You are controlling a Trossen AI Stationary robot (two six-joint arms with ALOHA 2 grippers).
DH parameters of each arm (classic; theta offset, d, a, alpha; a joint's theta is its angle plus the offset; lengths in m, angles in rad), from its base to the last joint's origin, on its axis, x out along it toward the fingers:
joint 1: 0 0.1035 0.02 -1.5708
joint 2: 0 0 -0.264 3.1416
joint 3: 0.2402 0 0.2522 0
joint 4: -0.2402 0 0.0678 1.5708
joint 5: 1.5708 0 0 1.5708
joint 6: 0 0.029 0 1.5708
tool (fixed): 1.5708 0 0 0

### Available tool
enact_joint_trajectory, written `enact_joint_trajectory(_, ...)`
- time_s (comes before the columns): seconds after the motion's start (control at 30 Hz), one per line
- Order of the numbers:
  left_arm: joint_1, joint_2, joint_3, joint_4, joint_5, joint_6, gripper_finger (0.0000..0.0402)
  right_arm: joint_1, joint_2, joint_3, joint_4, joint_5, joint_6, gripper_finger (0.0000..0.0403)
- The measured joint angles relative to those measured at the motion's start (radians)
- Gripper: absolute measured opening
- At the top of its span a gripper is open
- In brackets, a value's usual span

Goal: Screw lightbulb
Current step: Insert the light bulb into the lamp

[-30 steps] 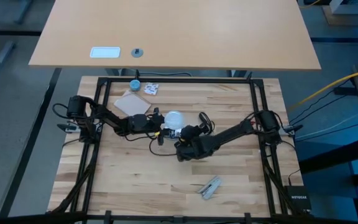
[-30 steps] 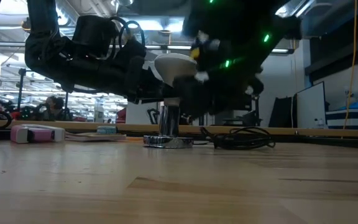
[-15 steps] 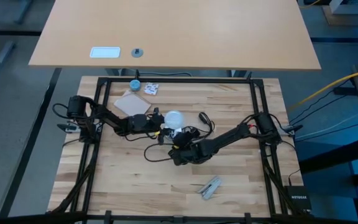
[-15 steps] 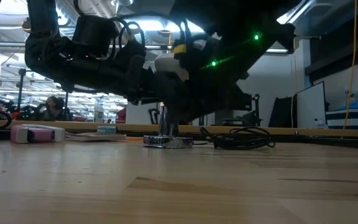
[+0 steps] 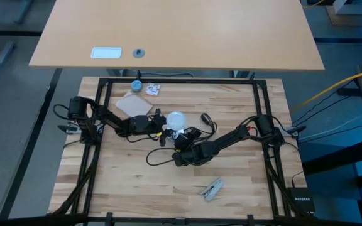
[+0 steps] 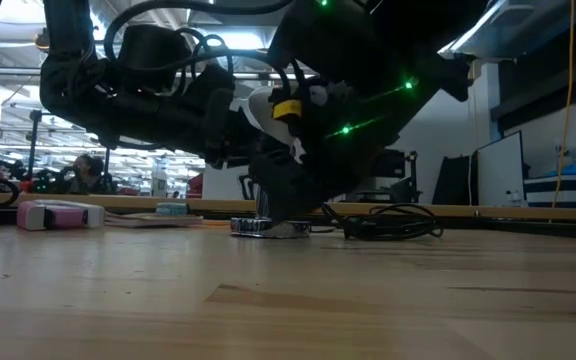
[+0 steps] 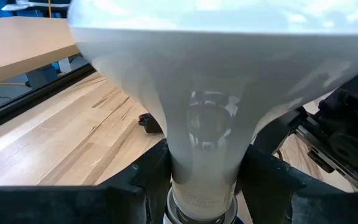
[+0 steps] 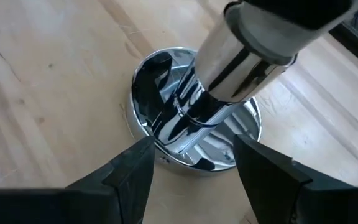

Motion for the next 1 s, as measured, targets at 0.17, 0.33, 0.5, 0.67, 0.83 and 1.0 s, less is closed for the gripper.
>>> enact_joint_trajectory(0.17,0.000,0.000,0.000,0.000,0.001,0.000,0.0157,-0.002,0.000,0.000,0.000,-0.052,-0.015,0.0225)
enact_joint_trajectory(0.33,0.000,0.000,0.000,0.000,0.001,0.000,0.0157,-0.013,0.000,0.000,-0.011,-0.060,-0.016,0.0225)
enact_joint_trajectory(0.5,0.000,0.000,0.000,-0.001,0.001,0.001,0.0157,-0.038,0.000,0.002,-0.037,-0.077,-0.016,0.0225)
enact_joint_trajectory(0.67,0.000,0.000,0.000,-0.002,0.000,0.002,0.0157,-0.054,-0.001,0.002,-0.060,-0.079,-0.016,0.0225)
enact_joint_trajectory(0.83,0.000,0.000,0.000,-0.002,-0.003,0.002,0.0157,-0.055,-0.002,0.002,-0.095,-0.061,-0.016,0.0225)
enact_joint_trajectory(1.0,0.001,0.000,0.001,-0.002,-0.004,0.004,0.0157,-0.056,-0.002,0.002,-0.145,-0.050,0.017,0.0225)
